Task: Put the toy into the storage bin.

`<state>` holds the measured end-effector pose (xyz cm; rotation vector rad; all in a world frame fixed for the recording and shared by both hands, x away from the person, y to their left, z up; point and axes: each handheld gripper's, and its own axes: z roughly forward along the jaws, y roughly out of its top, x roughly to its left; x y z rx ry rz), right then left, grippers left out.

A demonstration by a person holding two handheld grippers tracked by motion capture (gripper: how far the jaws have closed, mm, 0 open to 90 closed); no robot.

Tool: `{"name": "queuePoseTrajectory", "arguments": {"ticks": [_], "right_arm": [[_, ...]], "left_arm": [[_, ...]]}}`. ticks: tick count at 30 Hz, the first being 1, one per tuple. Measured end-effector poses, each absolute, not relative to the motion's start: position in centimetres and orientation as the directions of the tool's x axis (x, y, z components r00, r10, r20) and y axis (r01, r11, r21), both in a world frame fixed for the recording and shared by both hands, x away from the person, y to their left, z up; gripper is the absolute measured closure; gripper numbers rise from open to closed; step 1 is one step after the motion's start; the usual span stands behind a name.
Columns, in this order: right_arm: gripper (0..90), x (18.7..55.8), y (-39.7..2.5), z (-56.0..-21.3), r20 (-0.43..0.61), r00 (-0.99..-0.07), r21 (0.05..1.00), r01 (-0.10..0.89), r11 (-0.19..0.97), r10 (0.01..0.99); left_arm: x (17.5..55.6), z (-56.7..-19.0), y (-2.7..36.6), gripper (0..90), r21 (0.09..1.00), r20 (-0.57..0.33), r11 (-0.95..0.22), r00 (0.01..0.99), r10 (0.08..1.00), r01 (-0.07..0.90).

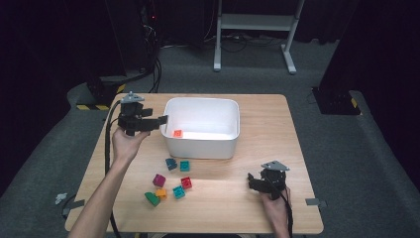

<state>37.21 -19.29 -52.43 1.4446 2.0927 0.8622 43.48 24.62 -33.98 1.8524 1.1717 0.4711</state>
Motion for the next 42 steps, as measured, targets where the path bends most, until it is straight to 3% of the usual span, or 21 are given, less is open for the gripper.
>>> {"name": "queuePoseTrajectory", "arguments": {"ticks": [18, 42], "right_arm": [[16.6, 37.2, -19.3, -52.4, -0.015, -0.348, 0.712, 0.654, 0.254, 0.937], [16.6, 37.2, -19.3, -52.4, -0.016, -0.348, 0.712, 0.654, 0.255, 0.937]], "left_arm": [[39.5, -37.2, 27.0, 27.7, 0.817, -0.138, -0.163, 0.462, 0.876, 0.553], [36.9, -44.0, 25.2, 25.4, 0.769, -0.135, -0.218, 0.486, 0.863, 0.601]]}}
